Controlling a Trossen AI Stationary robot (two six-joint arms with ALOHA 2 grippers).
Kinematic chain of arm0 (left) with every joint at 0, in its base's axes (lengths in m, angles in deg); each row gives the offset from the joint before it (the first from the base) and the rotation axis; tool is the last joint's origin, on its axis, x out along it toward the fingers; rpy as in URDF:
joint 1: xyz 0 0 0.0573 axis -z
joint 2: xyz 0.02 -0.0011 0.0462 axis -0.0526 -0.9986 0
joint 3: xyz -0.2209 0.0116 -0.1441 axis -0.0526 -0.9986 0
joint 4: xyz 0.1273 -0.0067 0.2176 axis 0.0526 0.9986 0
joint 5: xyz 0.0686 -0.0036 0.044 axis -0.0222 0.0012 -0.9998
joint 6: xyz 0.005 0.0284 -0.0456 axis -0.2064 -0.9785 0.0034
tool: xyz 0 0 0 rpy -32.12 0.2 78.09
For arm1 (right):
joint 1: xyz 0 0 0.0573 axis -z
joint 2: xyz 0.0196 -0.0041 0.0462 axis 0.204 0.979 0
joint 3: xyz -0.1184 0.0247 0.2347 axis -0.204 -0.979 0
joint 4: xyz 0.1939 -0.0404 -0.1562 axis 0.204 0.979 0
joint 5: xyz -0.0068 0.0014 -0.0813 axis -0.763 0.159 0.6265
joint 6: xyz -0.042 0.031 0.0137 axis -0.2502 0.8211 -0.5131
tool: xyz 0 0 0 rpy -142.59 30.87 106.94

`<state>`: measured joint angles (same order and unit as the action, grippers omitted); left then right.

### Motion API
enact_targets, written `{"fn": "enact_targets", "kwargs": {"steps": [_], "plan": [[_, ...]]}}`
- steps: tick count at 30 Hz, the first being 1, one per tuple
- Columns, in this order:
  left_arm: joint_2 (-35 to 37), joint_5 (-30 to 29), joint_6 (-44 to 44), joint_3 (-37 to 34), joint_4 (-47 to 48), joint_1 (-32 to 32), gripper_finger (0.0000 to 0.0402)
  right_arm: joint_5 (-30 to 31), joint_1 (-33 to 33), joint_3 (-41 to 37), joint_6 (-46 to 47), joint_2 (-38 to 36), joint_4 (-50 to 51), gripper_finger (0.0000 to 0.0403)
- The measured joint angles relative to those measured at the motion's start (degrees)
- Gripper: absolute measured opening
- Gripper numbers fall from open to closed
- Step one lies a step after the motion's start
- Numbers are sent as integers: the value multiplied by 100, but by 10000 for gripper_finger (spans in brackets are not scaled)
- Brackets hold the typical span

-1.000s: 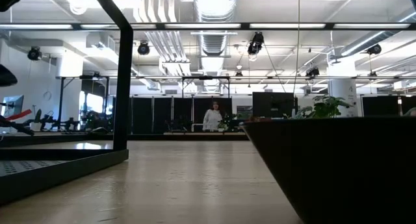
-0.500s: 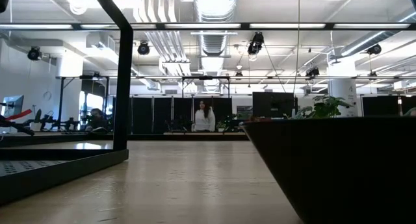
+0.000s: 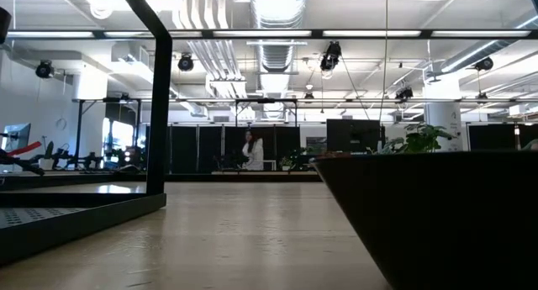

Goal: Pick & Place Mini shaped plates
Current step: Stack the black leaf-shaped plate on the black leaf-shaped plate on the shelf

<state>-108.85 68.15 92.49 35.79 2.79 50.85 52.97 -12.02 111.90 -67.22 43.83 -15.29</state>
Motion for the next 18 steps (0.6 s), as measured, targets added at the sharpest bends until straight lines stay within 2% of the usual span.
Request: {"fn": "enact_targets", "kwargs": {"steps": [8, 13, 18], "plan": [[39, 51, 0, -4, 0, -2, 29, 0, 0, 0, 19, 0, -59, 73], [64, 303, -14, -4, -5, -2, 56, 0, 2, -2, 17, 0, -77, 72], [98, 322, -22, 5, -90, -2, 59, 5, 1, -2, 17, 0, -81, 73]]}}
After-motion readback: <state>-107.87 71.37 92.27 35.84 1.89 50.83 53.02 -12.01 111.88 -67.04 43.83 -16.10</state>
